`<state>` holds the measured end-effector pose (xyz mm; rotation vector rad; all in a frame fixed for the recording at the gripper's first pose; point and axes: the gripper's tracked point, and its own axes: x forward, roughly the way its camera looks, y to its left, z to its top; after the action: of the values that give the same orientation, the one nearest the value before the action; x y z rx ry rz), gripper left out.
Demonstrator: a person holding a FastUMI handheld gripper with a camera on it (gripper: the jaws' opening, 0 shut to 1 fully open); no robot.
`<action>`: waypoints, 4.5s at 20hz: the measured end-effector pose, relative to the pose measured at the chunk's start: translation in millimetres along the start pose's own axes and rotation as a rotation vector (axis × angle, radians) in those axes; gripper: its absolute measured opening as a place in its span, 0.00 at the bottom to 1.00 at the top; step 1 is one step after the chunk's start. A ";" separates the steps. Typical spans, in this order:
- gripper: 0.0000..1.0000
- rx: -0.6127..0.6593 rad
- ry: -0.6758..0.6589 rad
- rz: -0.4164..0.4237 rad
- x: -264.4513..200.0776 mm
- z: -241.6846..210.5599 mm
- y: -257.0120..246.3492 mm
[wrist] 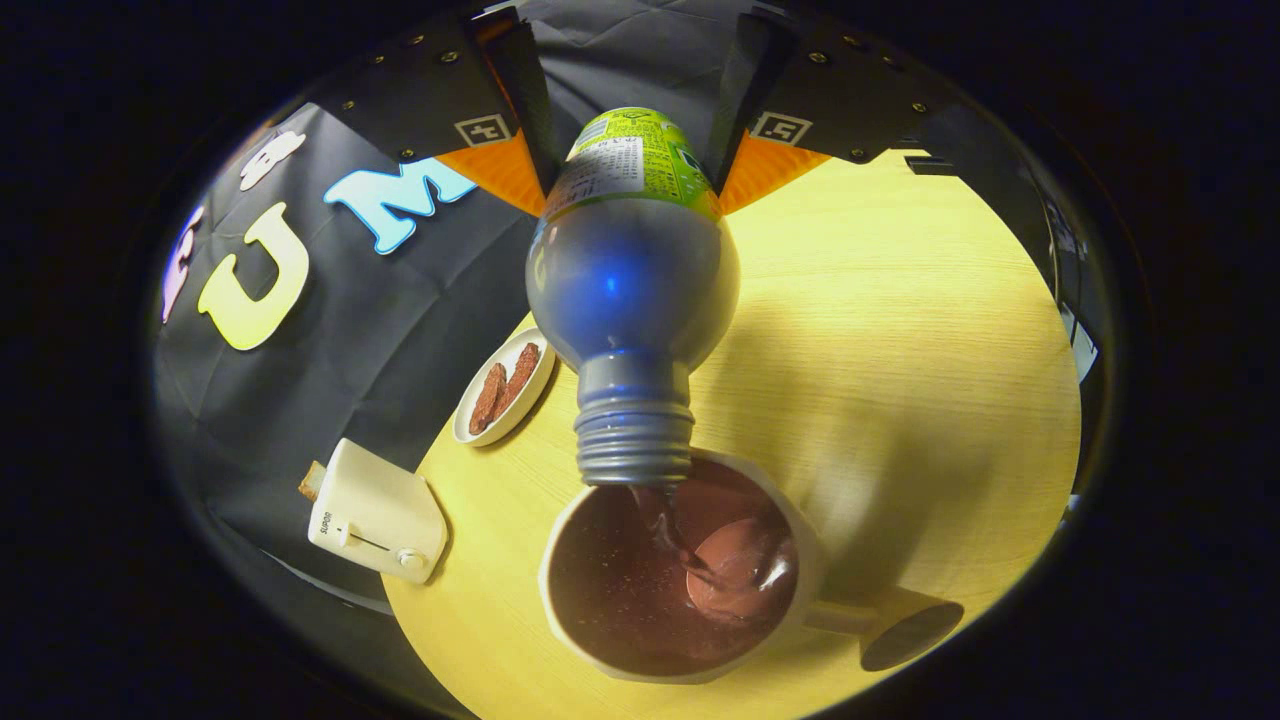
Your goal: Take the bottle from table, then pour the juice into the cup, finally place the bottle on the coaster
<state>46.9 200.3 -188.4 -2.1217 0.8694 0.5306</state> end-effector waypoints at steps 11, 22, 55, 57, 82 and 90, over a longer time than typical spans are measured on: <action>0.72 -0.095 0.052 0.027 -10.7 -2.4 -12.0; 0.72 -0.164 0.112 0.041 -20.6 -4.6 -21.3; 0.72 0.103 -0.105 0.057 -2.3 9.5 23.7; 0.72 0.165 -0.154 0.071 2.8 14.2 30.2; 0.72 1.064 -0.675 0.327 40.4 23.0 59.8; 0.73 1.315 -0.879 0.334 58.8 28.8 12.7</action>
<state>75.2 192.9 -248.4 -0.4548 0.6968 0.6886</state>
